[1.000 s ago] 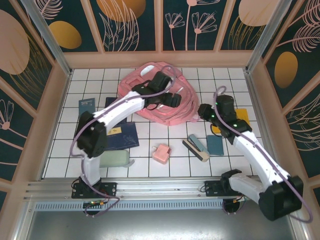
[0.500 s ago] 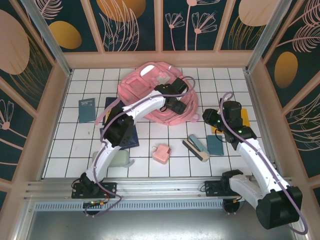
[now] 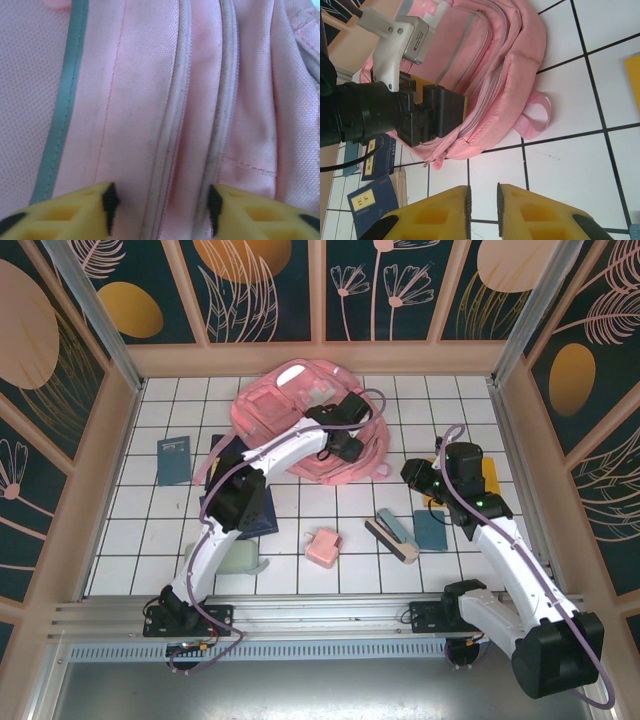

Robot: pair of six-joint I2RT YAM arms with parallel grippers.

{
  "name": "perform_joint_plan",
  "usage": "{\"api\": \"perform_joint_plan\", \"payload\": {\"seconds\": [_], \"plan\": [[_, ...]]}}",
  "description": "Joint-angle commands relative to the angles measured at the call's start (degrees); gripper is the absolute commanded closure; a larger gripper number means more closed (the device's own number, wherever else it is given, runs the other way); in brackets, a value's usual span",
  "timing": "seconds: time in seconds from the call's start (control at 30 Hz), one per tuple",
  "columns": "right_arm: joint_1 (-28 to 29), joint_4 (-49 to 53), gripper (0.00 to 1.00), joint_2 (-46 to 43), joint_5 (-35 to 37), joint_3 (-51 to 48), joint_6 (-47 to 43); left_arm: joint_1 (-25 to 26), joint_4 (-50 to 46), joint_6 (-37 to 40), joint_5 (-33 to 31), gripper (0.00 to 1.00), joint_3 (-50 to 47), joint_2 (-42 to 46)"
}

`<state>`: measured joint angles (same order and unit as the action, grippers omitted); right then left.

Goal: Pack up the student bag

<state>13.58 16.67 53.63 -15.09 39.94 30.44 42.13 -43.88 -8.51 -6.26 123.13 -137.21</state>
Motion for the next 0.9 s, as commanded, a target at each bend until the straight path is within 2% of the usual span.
{"api": "perform_joint_plan", "payload": {"seconds": [0.0,0.13,0.5,0.87], "plan": [[-0.3,-1.2,0.76,0.3,-1.8,0.4,0.1,-0.8,1.2,-0.9,0.5,0.3,0.5,3.0],[-0.3,-1.6,0.76,0.8,-2.5,0.1,0.3,-0.9,1.0,-0.6,0.3,0.27,1.3,5.6],[-0.3,-2.1,0.76,1.6,-3.5,-0.4,0.6,-1.3,-1.6,0.2,0.1,0.36,5.1,1.5],[-0.3,-2.5,0.76,2.3,-3.6,-1.3,0.6,-1.4,-1.6,0.9,-1.1,0.31,4.2,-1.9]]}}
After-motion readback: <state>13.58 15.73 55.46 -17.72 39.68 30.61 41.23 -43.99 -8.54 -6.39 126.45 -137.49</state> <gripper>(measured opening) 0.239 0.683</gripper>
